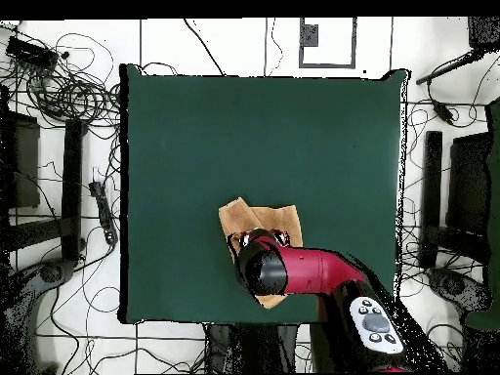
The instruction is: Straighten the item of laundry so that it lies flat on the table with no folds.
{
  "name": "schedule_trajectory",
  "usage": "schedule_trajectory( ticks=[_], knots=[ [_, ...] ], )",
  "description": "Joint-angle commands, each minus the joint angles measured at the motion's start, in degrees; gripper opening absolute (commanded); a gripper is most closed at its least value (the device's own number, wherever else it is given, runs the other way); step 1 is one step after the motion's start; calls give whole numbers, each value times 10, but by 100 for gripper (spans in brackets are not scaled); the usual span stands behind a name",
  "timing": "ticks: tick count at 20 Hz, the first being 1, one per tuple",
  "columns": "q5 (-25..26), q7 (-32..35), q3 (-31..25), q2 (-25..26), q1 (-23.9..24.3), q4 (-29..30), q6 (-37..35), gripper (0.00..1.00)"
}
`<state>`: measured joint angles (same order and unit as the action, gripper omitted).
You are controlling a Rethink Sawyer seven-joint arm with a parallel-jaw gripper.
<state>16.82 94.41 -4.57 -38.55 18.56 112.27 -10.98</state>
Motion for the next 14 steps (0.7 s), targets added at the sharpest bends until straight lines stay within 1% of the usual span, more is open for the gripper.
schedule_trajectory(
  ticks=[1,5,6,14],
  knots=[
    [-18,76,-28,0,-23,-9,-30,100],
    [-22,79,-20,-1,-29,-11,-41,100],
    [-23,79,-19,-1,-30,-11,-41,0],
    [-22,76,-15,-4,-34,-9,-48,0]
  ],
)
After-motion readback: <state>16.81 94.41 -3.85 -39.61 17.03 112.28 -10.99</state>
